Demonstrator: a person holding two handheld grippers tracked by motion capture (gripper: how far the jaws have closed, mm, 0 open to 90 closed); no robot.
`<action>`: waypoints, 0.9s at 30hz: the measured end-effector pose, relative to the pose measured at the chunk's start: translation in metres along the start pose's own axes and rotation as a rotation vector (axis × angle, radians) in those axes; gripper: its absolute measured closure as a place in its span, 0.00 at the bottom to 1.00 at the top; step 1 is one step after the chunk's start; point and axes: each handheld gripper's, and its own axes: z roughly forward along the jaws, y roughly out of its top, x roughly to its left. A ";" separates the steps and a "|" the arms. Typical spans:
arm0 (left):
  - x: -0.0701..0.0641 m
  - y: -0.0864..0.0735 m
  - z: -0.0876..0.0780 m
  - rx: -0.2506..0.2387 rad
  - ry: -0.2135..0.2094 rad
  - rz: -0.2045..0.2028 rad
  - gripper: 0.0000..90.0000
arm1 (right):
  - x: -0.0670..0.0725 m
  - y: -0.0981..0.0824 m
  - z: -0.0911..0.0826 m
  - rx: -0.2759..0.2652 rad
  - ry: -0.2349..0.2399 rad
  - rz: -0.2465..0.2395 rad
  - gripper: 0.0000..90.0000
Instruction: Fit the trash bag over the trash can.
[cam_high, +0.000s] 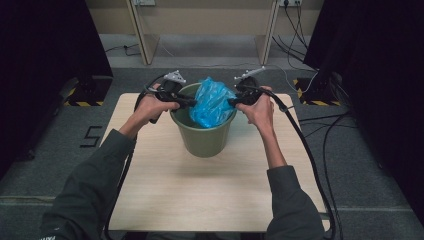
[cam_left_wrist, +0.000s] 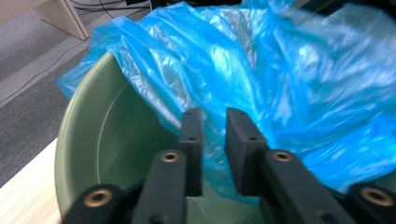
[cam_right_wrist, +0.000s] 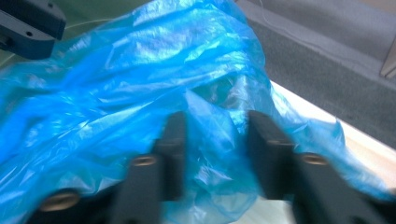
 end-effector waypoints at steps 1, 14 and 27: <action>0.000 0.001 -0.001 -0.003 0.004 -0.004 0.74 | -0.001 0.000 0.000 -0.008 -0.005 -0.017 0.82; 0.005 0.010 -0.026 -0.134 0.026 -0.109 0.52 | 0.070 0.019 -0.006 -0.114 0.124 -0.244 0.95; 0.003 0.005 -0.021 -0.108 0.015 -0.101 0.48 | 0.039 0.020 -0.047 -0.165 0.055 -0.093 0.45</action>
